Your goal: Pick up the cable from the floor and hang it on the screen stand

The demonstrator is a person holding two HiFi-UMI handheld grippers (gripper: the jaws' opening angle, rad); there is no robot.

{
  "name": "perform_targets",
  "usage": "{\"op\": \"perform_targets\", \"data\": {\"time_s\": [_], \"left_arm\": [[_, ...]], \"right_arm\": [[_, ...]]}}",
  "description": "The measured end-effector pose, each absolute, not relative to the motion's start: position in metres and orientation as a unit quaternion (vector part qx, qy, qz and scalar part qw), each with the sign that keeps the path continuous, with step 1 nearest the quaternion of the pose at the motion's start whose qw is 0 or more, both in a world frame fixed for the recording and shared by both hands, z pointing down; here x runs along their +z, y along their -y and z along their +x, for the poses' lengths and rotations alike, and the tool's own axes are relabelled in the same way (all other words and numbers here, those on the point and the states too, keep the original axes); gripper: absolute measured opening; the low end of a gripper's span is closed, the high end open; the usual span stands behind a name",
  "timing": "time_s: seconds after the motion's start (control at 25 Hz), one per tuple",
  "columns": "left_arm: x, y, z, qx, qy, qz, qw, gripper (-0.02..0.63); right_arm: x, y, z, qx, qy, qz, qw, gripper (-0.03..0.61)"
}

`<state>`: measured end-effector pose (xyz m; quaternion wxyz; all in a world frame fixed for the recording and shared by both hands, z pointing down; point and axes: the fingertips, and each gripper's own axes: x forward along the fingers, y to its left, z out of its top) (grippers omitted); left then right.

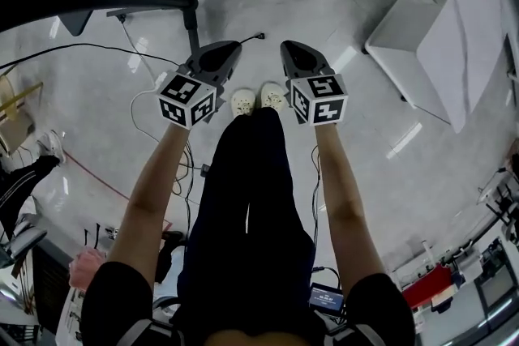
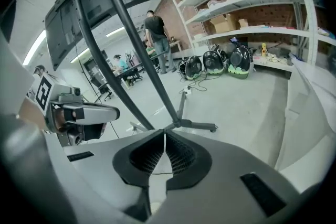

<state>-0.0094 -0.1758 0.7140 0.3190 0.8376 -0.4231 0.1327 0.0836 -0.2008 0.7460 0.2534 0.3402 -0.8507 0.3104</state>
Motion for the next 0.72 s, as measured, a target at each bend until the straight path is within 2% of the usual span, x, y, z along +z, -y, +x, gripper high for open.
{"op": "perform_targets", "data": {"time_s": [0.28, 0.72], "left_arm": [[0.789, 0.166, -0.002, 0.165, 0.392, 0.844, 0.328, 0.018], [0.881, 0.166, 0.004, 0.171, 0.394, 0.837, 0.339, 0.018]], "right_arm": [[0.821, 0.187, 0.087, 0.303, 0.843, 0.335, 0.292, 0.025], [0.907, 0.186, 0.08, 0.304, 0.842, 0.327, 0.302, 0.025]]}}
